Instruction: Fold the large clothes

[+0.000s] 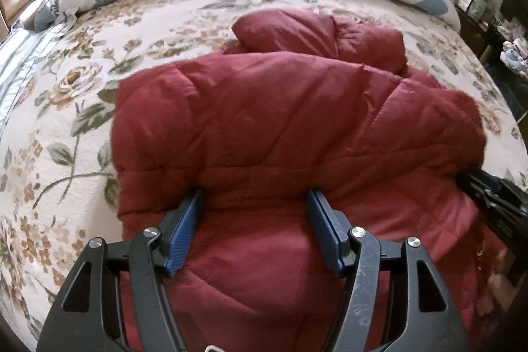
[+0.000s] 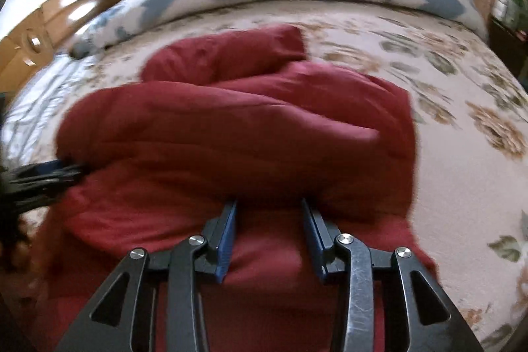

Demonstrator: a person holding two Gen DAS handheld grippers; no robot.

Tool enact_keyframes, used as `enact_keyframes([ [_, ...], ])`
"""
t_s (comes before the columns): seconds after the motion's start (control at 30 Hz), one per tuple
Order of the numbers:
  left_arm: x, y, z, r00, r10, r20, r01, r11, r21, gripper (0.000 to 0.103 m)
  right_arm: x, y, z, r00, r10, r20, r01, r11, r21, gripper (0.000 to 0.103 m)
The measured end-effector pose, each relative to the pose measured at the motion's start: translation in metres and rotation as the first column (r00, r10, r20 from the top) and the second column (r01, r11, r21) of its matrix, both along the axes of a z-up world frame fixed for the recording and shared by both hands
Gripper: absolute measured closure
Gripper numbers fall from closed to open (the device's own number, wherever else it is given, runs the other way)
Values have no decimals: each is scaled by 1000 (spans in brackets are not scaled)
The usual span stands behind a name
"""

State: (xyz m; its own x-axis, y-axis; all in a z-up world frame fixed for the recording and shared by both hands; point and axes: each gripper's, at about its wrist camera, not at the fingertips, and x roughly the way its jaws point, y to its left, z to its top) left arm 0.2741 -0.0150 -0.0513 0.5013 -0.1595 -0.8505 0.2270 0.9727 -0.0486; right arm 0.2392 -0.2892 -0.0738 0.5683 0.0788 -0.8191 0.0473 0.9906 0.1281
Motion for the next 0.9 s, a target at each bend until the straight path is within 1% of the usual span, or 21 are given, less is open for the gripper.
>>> enact_keyframes([
  [0.07,-3,6,6,1000,9,25,-9,1000,-18,38,-4,-14,-2,1000,-30,-3,30,999,40,63],
  [0.1,-2,10,6,1000,19,24,-19,1000,-23,38,-5,-18,-2,999,-31,-7,31,998,62,63],
  [0.23,6,17,-14,999,33,-32,-34,999,-26,38,-2,-24,-10,999,-29,-27,32,993,111,63],
  [0.33,8,17,-24,999,26,-37,-26,999,-22,35,0,-27,-13,999,-36,-34,41,989,145,63],
  [0.63,11,15,-30,997,50,-54,-51,999,-8,32,-2,-29,-17,999,-38,-19,41,985,170,63],
  [0.83,13,12,-29,996,62,-69,-60,998,25,29,-4,-29,-18,999,-40,-10,42,984,174,63],
  [0.9,11,13,-25,995,73,-72,-71,997,25,30,-4,-29,-18,999,-41,-6,41,984,176,63],
])
